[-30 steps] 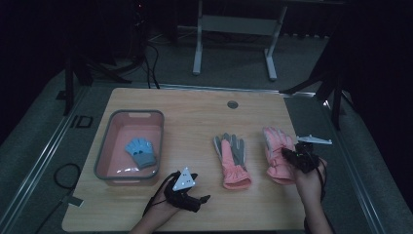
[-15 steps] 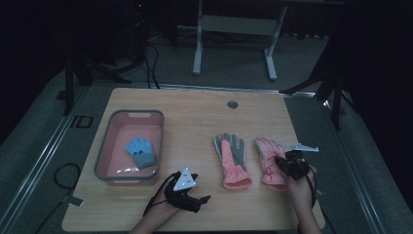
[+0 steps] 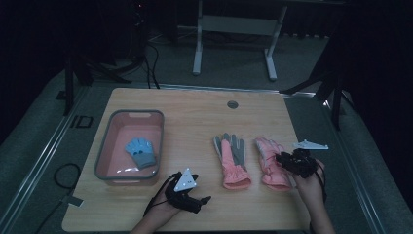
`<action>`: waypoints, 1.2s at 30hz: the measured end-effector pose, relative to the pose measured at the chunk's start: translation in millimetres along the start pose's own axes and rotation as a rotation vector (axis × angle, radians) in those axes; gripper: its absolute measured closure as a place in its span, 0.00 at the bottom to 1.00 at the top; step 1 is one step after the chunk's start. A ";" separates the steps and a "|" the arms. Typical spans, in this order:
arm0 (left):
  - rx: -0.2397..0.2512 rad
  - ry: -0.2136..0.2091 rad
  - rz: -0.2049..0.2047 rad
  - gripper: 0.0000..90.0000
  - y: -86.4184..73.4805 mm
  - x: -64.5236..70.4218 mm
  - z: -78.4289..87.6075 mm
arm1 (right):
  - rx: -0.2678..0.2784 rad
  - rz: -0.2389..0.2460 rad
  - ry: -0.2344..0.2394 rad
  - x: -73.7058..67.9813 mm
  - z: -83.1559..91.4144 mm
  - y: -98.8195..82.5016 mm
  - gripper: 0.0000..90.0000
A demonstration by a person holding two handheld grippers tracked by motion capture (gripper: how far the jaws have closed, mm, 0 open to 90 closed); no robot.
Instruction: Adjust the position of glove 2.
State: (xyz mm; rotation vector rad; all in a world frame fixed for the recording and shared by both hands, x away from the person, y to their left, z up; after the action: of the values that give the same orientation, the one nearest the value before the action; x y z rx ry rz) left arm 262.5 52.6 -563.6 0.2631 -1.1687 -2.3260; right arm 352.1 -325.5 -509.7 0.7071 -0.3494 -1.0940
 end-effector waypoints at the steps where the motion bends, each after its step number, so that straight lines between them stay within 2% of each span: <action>1: 0.000 0.000 0.000 0.16 0.0 0.0 0.0 | -0.006 0.019 0.012 -0.1 -0.7 0.0 0.70; 2: -0.002 0.003 -0.002 0.16 0.0 0.1 0.3 | -0.006 0.019 0.012 -0.1 -0.7 0.0 0.70; 3: -0.004 0.002 -0.001 0.16 -0.1 0.0 0.5 | -0.036 0.043 -0.001 0.8 -5.6 -2.7 0.70; 7: -0.004 0.005 -0.002 0.16 -0.1 0.1 0.7 | -0.052 0.034 -0.009 2.5 -10.1 -6.7 0.71; 8: -0.003 0.008 -0.005 0.16 0.1 -0.2 1.1 | -0.076 0.014 -0.001 5.1 -18.7 -16.0 0.71; 9: -0.002 0.008 -0.005 0.16 0.0 -0.3 1.2 | -0.077 0.005 0.004 5.5 -20.9 -18.8 0.72; 13: -0.009 0.009 -0.006 0.16 -0.7 -0.7 0.8 | -0.083 0.018 0.021 3.7 -26.8 -23.8 0.88; 15: -0.010 0.009 -0.008 0.16 -0.6 -0.4 0.6 | -0.094 0.023 0.015 2.5 -28.2 -23.7 0.95; 18: -0.004 0.007 -0.003 0.16 -0.3 -0.1 0.8 | -0.106 0.002 0.016 2.4 -27.2 -21.9 0.98; 22: -0.002 0.007 0.000 0.16 0.0 -0.1 0.8 | -0.074 -0.053 0.027 2.1 -16.5 -15.5 1.00; 26: -0.004 0.008 -0.001 0.16 0.0 -0.2 0.2 | -0.018 -0.080 0.023 -3.1 6.2 1.8 1.00; 31: 0.000 0.012 -0.001 0.16 0.2 -0.8 1.1 | 0.042 -0.059 -0.013 -22.4 34.4 30.2 1.00; 34: 0.002 0.012 0.002 0.16 0.2 -0.9 1.2 | 0.067 -0.037 -0.004 -36.7 45.5 44.9 1.00; 36: 0.000 0.016 -0.004 0.16 0.2 -1.1 1.6 | 0.076 -0.034 -0.004 -40.3 47.9 48.0 1.00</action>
State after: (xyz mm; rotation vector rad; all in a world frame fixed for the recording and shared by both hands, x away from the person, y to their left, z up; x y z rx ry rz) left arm 262.9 54.2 -562.6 0.2834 -1.1612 -2.3237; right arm 339.5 -292.9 -439.0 0.7814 -0.3850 -1.1193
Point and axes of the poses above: each handheld gripper's, and its own axes: z roughly backward along the jaws, y roughly out of its top, x roughly to its right, the point moved 2 cm from there along -z, roughly forward along the jaws, and after that the axes turned 4 degrees about -x, right-handed, at the moved point
